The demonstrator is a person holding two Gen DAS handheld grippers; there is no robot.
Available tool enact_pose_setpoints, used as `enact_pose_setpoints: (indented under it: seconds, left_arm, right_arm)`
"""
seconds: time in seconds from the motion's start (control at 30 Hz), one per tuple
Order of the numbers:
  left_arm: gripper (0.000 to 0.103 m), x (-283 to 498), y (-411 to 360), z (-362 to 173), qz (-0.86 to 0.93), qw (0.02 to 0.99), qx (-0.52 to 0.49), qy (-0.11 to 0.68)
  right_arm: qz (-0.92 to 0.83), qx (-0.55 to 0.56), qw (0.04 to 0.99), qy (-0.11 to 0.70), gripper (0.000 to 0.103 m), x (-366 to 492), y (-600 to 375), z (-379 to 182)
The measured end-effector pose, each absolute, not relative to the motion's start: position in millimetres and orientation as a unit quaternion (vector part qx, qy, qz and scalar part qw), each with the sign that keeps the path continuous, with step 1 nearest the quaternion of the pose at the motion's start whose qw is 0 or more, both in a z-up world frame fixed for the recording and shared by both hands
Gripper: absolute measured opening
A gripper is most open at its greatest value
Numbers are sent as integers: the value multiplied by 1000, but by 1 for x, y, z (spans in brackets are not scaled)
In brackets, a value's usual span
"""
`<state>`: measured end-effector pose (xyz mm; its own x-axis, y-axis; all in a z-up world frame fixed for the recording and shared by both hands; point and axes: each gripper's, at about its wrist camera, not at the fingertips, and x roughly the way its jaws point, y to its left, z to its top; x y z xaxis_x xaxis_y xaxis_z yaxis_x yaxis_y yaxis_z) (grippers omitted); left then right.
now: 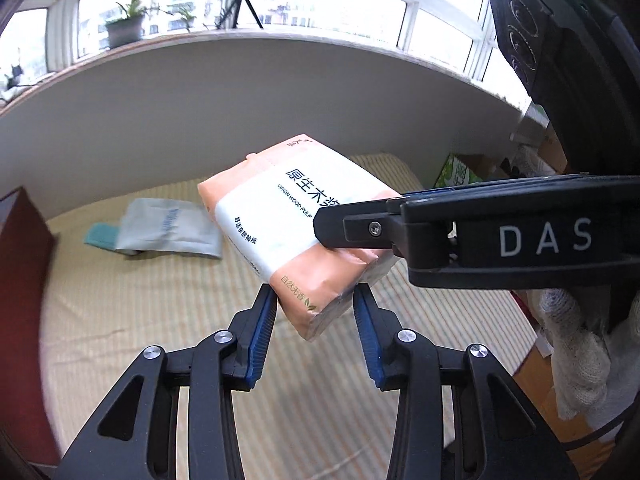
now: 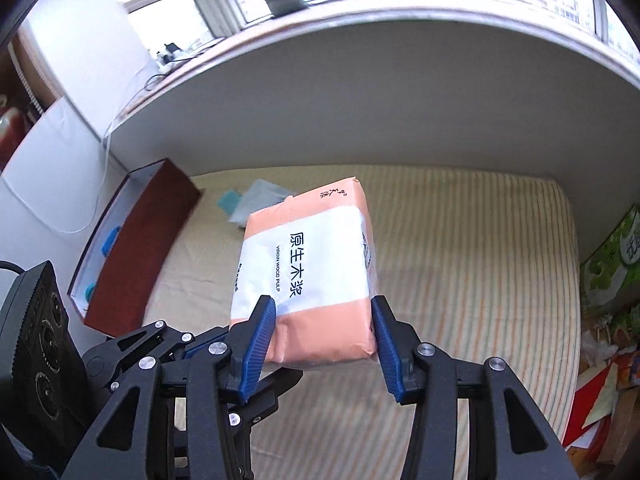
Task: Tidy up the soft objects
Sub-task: 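Lift the tissue pack with both tools and carry it over the shoebox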
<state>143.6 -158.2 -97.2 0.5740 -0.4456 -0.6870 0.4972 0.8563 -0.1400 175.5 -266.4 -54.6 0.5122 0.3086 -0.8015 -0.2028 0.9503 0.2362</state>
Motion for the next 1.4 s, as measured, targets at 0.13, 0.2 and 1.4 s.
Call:
enact_pose_setpoints:
  seconds: [0.13,0.2,1.4]
  left_arm:
    - [38,133,-118,-79,-253,902,29,348]
    - [38,129,-89,-68,-242,910,14,337]
    - [38,163,177,-74,-10,929,-22,369]
  right_arm:
    - [162,37,873,458,45,165,-226,-32]
    - [173,29,875,452,45,164,-205,-22]
    - [316,-98,830,450,46,243,113,-38]
